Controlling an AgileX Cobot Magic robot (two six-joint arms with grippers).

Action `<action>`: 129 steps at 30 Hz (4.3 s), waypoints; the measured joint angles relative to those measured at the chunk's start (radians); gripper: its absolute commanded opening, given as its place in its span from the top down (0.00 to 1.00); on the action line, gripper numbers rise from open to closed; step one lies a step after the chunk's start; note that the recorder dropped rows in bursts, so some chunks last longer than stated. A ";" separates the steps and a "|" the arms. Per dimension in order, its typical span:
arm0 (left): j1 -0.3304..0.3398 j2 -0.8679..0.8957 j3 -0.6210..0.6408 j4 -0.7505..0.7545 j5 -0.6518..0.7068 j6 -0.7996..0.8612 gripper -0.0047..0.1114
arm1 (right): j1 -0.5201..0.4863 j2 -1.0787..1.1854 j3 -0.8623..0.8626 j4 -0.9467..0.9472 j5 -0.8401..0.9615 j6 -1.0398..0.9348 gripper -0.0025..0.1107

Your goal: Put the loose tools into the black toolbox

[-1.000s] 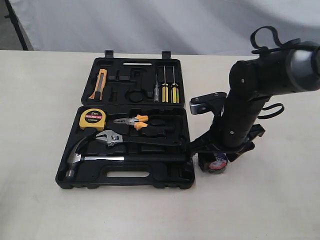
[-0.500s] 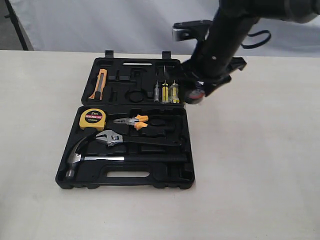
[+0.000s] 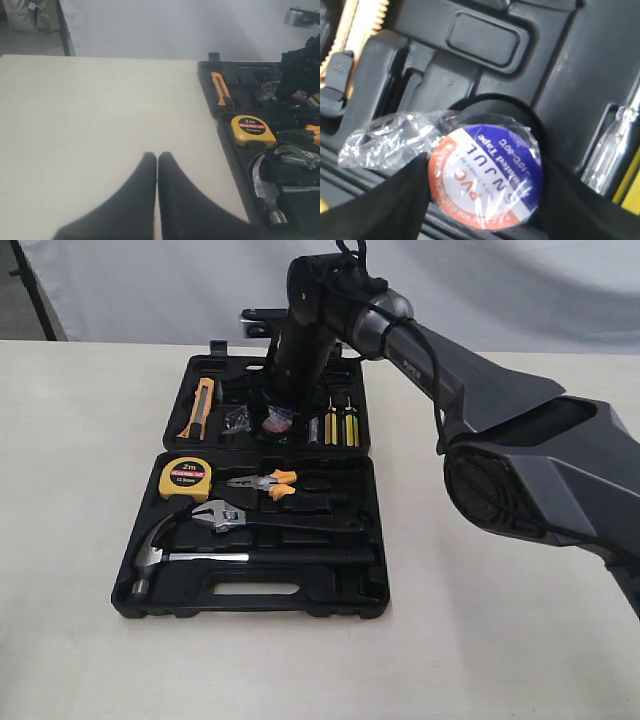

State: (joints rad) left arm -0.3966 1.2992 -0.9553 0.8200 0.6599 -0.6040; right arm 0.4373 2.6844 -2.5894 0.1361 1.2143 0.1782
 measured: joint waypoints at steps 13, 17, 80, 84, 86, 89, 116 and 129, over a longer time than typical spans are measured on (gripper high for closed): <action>0.000 0.000 0.000 0.000 0.000 0.000 0.95 | 0.000 0.015 -0.007 0.014 0.003 0.027 0.52; 0.000 0.000 0.000 0.000 0.000 0.000 0.95 | 0.000 0.019 -0.007 0.023 -0.007 0.027 0.49; 0.000 0.000 0.000 0.000 0.000 0.000 0.95 | 0.012 -0.114 0.042 0.026 0.005 0.033 0.98; 0.000 0.000 0.000 0.000 0.000 0.000 0.95 | 0.012 -0.234 0.201 0.031 0.003 0.035 0.98; 0.000 0.000 0.000 0.000 0.000 0.000 0.95 | 0.012 -0.317 0.331 -0.015 0.003 0.035 0.98; 0.000 0.000 0.000 0.000 0.000 0.000 0.95 | -0.001 -0.474 0.546 -0.091 0.003 0.045 0.98; 0.000 0.000 0.000 0.000 0.000 0.000 0.95 | -0.461 -2.143 1.906 -0.185 -0.262 0.031 0.98; 0.000 0.000 0.000 0.000 0.000 0.000 0.95 | -0.461 -2.538 2.294 -0.255 -0.711 0.031 0.98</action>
State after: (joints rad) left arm -0.3966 1.2992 -0.9553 0.8200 0.6599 -0.6040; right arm -0.0236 0.1460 -0.2950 -0.1184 0.5037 0.2091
